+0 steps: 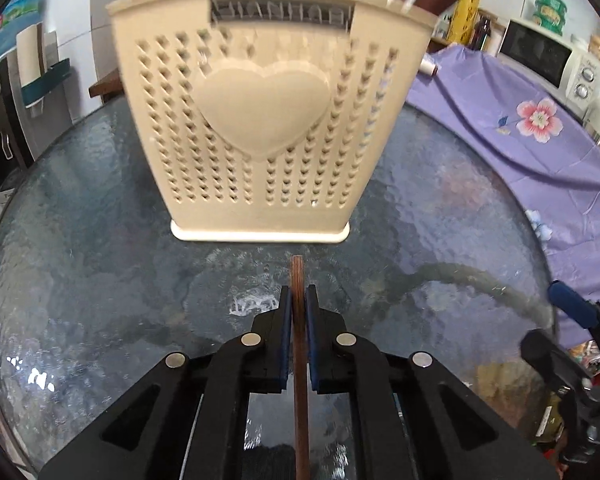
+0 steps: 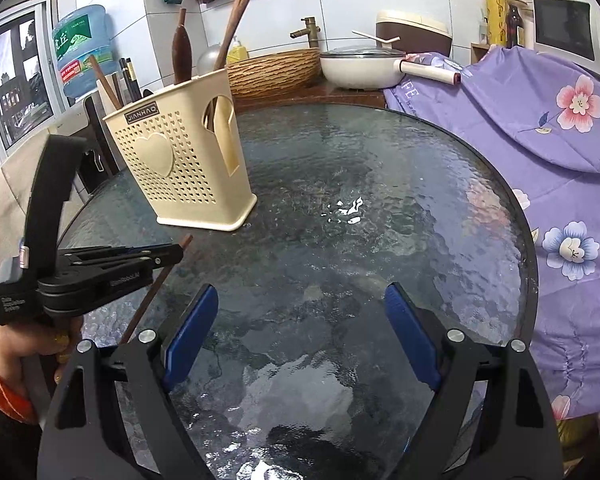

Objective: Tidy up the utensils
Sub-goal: 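Close the left tool on the wooden chopstick, then lift the wooden chopstick with the left tool and lower it into the holder, then open the left tool to release the chopstick in the holder, then move both open tools away from the holder down to the table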

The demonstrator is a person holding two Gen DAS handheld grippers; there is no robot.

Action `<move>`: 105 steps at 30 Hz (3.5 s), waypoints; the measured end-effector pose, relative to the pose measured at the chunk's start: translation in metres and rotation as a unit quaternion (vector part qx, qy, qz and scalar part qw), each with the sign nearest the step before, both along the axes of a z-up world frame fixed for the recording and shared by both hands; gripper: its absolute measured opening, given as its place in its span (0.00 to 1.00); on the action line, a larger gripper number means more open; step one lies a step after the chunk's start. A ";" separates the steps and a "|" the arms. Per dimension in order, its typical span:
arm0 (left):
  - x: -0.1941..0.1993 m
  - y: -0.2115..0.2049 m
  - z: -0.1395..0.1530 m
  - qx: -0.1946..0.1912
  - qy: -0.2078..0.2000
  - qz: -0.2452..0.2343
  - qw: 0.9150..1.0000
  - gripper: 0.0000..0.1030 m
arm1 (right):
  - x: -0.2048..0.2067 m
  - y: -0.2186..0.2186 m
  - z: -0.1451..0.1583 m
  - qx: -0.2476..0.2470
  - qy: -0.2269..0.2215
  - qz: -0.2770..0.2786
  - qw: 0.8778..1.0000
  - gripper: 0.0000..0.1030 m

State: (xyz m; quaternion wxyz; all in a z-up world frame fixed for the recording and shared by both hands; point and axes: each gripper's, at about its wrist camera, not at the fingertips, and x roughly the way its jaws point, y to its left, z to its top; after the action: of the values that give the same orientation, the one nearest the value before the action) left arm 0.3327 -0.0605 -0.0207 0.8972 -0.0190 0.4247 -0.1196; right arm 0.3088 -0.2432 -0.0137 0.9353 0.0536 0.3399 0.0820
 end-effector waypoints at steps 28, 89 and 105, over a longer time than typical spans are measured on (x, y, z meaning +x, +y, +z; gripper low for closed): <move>-0.080 0.055 0.141 -0.066 -0.172 -0.013 0.983 0.06 | -0.014 0.030 0.029 -0.001 -0.026 0.024 0.999 0.82; 0.076 0.134 0.055 -0.196 -0.135 0.152 0.959 0.25 | -0.005 0.139 -0.015 -0.073 0.010 0.178 0.981 0.84; 0.017 0.109 0.037 -0.022 -0.085 0.181 0.980 0.94 | 0.032 0.120 -0.037 -0.121 0.057 0.115 0.984 0.94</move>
State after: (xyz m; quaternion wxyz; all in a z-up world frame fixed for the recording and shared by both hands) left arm 0.3493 0.0484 0.0166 0.9362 -0.1046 0.3337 0.0341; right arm 0.3412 -0.1230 -0.0510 0.8983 -0.0943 0.4041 0.1442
